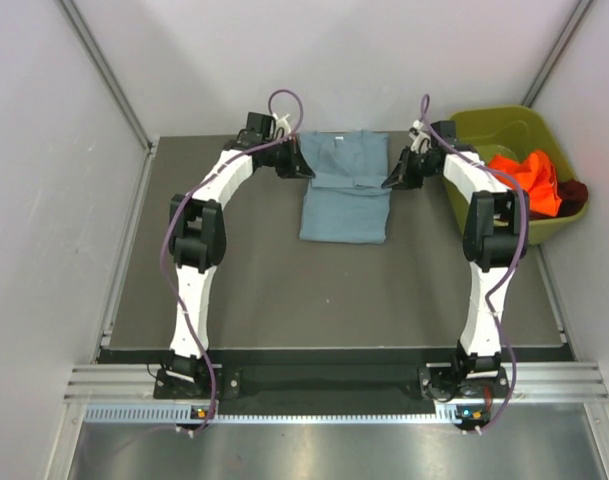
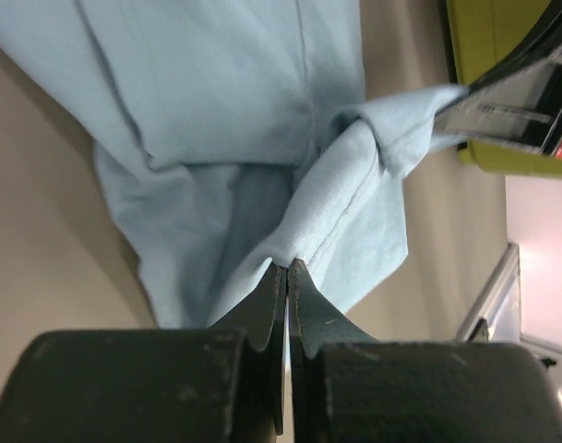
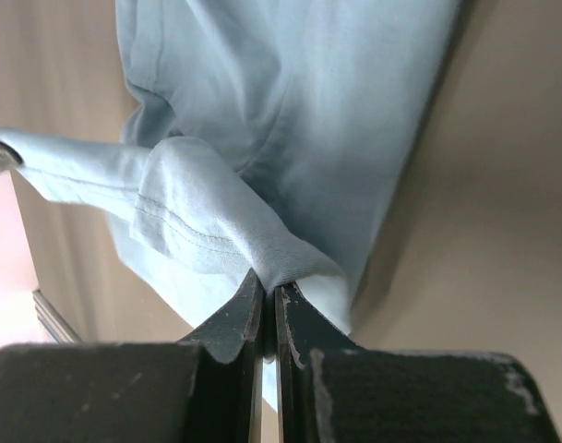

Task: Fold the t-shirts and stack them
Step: Fold the tshirt

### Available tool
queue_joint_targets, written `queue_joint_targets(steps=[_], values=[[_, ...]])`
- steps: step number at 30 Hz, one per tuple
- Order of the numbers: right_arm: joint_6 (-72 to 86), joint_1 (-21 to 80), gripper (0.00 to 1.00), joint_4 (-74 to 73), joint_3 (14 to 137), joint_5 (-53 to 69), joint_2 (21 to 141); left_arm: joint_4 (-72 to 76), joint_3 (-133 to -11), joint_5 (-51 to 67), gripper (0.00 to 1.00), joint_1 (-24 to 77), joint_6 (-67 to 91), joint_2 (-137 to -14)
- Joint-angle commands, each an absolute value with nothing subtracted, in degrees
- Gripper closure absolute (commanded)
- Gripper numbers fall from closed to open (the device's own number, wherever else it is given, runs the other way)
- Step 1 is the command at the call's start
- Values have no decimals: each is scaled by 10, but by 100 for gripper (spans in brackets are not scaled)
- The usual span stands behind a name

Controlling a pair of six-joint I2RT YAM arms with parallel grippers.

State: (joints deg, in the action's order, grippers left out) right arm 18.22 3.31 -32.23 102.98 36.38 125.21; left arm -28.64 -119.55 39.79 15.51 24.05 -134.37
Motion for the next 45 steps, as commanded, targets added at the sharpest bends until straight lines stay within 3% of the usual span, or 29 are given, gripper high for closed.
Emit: queue_joint_targets(steps=[1,9,11,12,13,14,16,17,20,28,31,34,36,40,45], values=[[192,53,100,-295,1067,381,1259,-254,-1228,381,100,137,231,-1346],[195,75,100,-287,1121,379,1304,-251,-1230,370,100,132,232,-1362],[194,76,99,-286,1128,372,1311,-245,-1233,366,89,132,236,-1373],[194,77,95,-283,1130,370,1312,-243,-1238,363,82,133,235,-1375],[189,76,82,-284,1132,369,1311,-243,-1244,360,70,134,232,-1382],[184,76,74,-284,1133,361,1309,-243,-1251,348,66,134,228,-1387],[177,70,40,-287,1129,352,1289,-254,-1277,329,54,133,212,-1386],[173,68,38,-289,1124,341,1268,-259,-1284,300,50,133,205,-1380],[171,46,36,-301,1089,324,1224,-279,-1277,279,41,127,192,-1338],[185,8,37,-324,858,372,1077,-339,-1056,348,37,117,234,-1204],[198,9,43,-303,782,391,1048,-330,-965,381,45,118,267,-1180],[213,16,40,-290,760,409,1052,-305,-912,413,53,120,304,-1176],[214,26,39,-288,762,420,1064,-296,-891,417,53,124,315,-1177],[214,42,39,-292,771,421,1085,-299,-889,403,35,129,311,-1191],[217,51,39,-285,774,414,1114,-300,-911,398,33,134,308,-1221]])
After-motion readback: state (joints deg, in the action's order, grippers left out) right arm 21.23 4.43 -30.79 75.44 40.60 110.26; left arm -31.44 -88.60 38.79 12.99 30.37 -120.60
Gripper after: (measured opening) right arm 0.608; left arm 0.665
